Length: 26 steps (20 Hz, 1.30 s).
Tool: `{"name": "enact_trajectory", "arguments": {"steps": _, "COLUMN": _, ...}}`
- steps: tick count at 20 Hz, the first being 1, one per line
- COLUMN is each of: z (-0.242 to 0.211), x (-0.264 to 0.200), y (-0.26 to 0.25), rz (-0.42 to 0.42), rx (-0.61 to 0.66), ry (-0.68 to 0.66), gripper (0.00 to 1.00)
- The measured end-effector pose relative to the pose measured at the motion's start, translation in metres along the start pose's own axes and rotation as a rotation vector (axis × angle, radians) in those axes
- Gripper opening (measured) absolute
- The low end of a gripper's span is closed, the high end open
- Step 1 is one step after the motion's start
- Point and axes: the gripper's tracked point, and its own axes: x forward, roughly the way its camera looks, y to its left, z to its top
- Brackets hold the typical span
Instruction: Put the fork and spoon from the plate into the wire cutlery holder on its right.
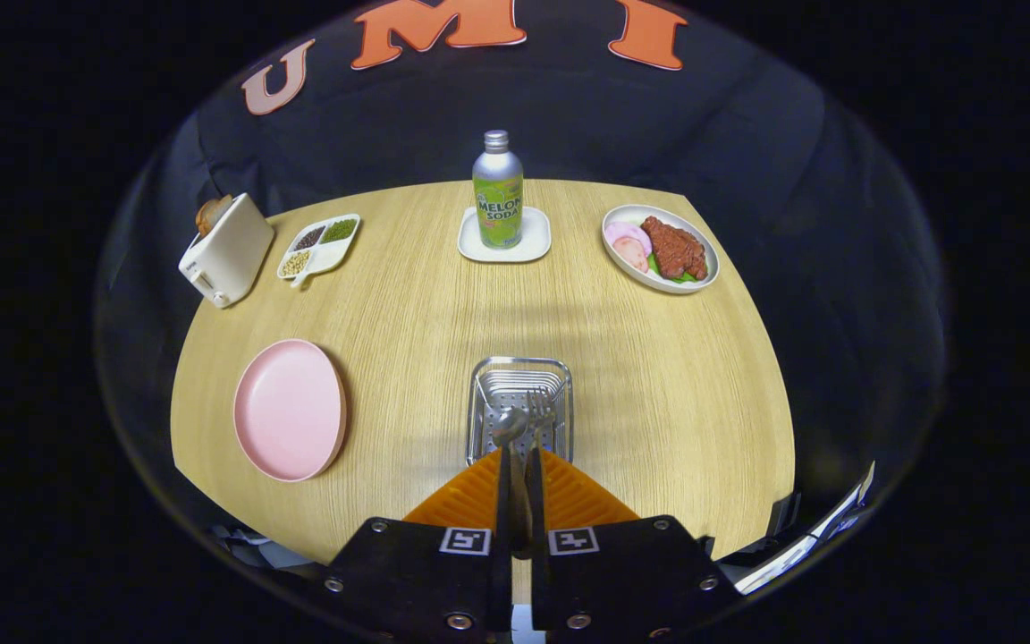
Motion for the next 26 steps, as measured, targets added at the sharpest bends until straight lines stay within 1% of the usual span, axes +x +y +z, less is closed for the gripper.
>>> {"name": "enact_trajectory", "arguments": {"steps": 2, "z": 0.015, "x": -0.007, "y": 0.000, "rz": 0.010, "rx": 0.016, "ry": -0.061, "gripper": 0.09}}
{"name": "enact_trajectory", "arguments": {"steps": 4, "z": 0.042, "x": -0.018, "y": 0.004, "rz": 0.033, "rx": 0.033, "ry": -0.178, "gripper": 0.09}}
{"name": "enact_trajectory", "arguments": {"steps": 7, "z": 0.086, "x": -0.043, "y": -0.008, "rz": -0.011, "rx": 0.017, "ry": -0.382, "gripper": 0.10}}
{"name": "enact_trajectory", "arguments": {"steps": 12, "z": 0.155, "x": -0.124, "y": -0.020, "rz": -0.070, "rx": 0.003, "ry": -0.749, "gripper": 0.11}}
{"name": "enact_trajectory", "arguments": {"steps": 14, "z": 0.172, "x": -0.156, "y": -0.026, "rz": -0.111, "rx": 0.003, "ry": -0.850, "gripper": 0.11}}
{"name": "enact_trajectory", "arguments": {"steps": 16, "z": 0.186, "x": -0.186, "y": -0.027, "rz": -0.127, "rx": 0.014, "ry": -0.935, "gripper": 0.12}}
{"name": "enact_trajectory", "arguments": {"steps": 18, "z": 0.197, "x": -0.211, "y": -0.026, "rz": -0.125, "rx": 0.017, "ry": -0.996, "gripper": 0.13}}
{"name": "enact_trajectory", "arguments": {"steps": 20, "z": 0.203, "x": -0.228, "y": -0.022, "rz": -0.119, "rx": 0.001, "ry": -1.029, "gripper": 0.24}}
{"name": "enact_trajectory", "arguments": {"steps": 22, "z": 0.209, "x": -0.243, "y": -0.016, "rz": -0.099, "rx": -0.001, "ry": -1.054, "gripper": 0.44}}
{"name": "enact_trajectory", "arguments": {"steps": 25, "z": 0.214, "x": -0.259, "y": -0.014, "rz": -0.086, "rx": 0.017, "ry": -1.098, "gripper": 0.70}}
{"name": "enact_trajectory", "arguments": {"steps": 26, "z": 0.216, "x": -0.262, "y": -0.015, "rz": -0.084, "rx": 0.018, "ry": -1.109, "gripper": 0.73}}
